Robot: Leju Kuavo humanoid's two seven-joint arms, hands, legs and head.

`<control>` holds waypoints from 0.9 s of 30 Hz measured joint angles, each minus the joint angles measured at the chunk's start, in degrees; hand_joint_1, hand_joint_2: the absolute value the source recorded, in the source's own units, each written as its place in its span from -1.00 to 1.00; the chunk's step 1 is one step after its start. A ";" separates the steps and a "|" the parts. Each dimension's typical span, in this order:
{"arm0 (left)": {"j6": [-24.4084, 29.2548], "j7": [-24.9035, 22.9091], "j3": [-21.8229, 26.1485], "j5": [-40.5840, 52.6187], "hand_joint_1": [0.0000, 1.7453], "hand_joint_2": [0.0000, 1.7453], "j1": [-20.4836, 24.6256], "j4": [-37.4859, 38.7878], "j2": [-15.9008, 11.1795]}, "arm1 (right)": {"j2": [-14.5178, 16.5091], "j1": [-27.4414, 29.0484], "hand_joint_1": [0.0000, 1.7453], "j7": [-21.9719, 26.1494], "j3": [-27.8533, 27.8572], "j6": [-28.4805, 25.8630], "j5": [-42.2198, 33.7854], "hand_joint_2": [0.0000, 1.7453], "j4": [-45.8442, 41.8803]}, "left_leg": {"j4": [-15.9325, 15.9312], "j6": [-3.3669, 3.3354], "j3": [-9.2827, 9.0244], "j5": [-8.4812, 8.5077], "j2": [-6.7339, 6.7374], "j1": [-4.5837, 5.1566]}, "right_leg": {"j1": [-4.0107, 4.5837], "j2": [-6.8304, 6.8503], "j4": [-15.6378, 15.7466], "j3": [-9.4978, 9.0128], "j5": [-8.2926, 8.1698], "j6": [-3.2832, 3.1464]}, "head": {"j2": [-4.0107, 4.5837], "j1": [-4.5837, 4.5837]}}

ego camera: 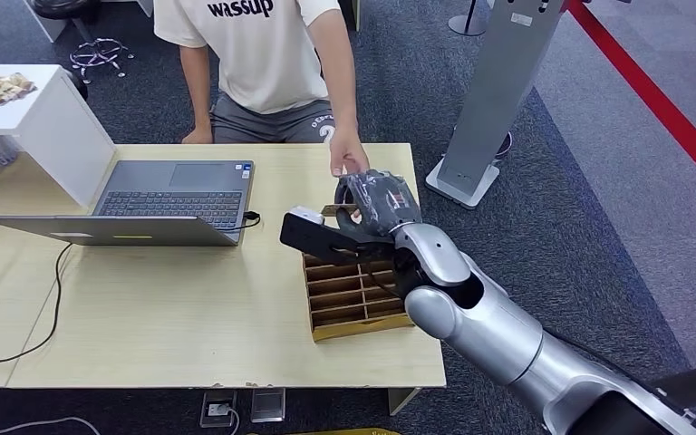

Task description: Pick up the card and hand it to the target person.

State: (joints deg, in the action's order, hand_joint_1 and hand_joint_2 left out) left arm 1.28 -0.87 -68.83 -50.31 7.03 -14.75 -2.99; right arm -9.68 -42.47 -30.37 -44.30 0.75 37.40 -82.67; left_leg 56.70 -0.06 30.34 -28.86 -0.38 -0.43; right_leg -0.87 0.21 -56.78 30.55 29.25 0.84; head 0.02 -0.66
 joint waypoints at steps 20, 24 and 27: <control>-2.65 -0.87 0.42 0.46 -1.00 1.00 0.92 0.01 0.42 | 1.52 1.08 -0.62 13.94 0.10 -24.71 15.64 1.00 8.66 | 0.00 0.00 0.04 0.00 -0.02 0.00 | 0.00 0.02 -0.01 0.00 0.00 0.00 | -0.01 0.02; -2.99 -0.86 0.41 0.53 -1.00 -0.50 0.93 0.01 0.42 | 2.32 1.13 -1.00 14.79 0.41 -26.08 15.58 1.00 12.18 | 0.00 0.00 0.04 0.00 -0.02 0.00 | 0.00 0.02 -0.01 0.00 0.00 0.00 | 0.01 0.01; -2.68 -0.80 0.41 0.56 -1.00 -1.00 0.94 0.02 0.42 | 2.87 1.42 -1.00 16.40 0.72 -27.09 13.21 1.00 14.25 | 0.00 0.00 0.04 0.00 -0.02 0.00 | 0.00 0.02 -0.01 0.01 0.00 0.00 | 0.01 -0.01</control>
State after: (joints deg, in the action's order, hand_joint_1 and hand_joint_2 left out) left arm -1.40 -1.68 -68.41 -49.76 7.96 -14.74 -2.58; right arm -6.81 -41.04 -13.97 -43.58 -26.34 50.61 -68.41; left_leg 56.70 -0.06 30.38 -28.86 -0.39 -0.43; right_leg -0.87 0.22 -56.79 30.56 29.25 0.84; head 0.02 -0.67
